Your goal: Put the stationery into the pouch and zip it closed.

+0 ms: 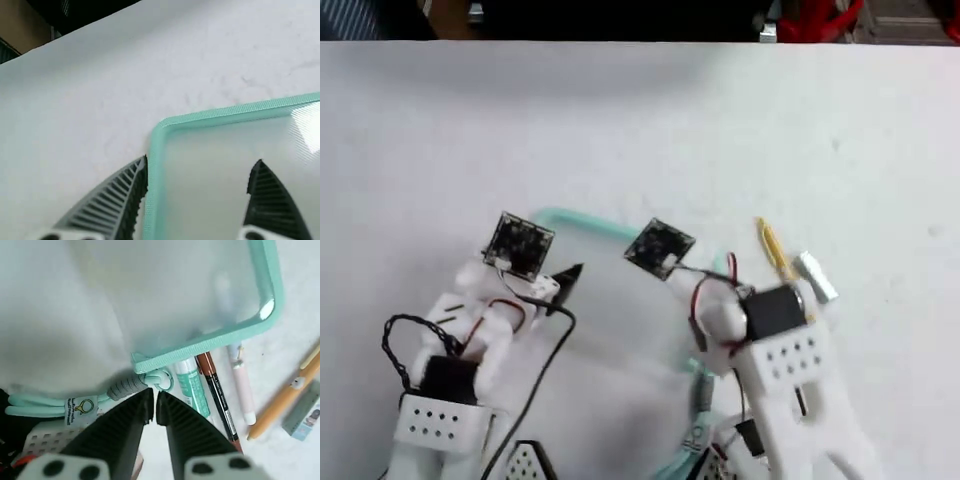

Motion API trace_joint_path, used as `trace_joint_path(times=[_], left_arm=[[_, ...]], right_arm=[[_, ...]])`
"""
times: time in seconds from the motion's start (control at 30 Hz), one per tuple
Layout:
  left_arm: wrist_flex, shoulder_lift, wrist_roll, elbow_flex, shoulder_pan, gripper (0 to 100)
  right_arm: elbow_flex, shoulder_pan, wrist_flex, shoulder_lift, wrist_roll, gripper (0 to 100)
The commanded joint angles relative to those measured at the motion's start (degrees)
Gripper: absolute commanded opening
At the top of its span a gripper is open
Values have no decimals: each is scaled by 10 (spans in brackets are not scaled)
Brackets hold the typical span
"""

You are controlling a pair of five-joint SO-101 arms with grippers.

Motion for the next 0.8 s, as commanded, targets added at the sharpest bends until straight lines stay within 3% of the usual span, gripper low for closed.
trace_joint_path(times=[0.0, 0.23, 0.4, 0.77], left_arm=[[-7, -8, 3, -6, 0, 316], [-4, -8, 3, -4, 0, 316], [-7, -8, -1, 3, 2, 316], [-7, -8, -3, 8, 4, 316]], right_arm=[[-18, 52, -51, 103, 11, 17], [-146, 102, -80, 346, 9, 17], [-207, 95, -83, 468, -27, 17], [-401, 59, -122, 654, -30, 17]])
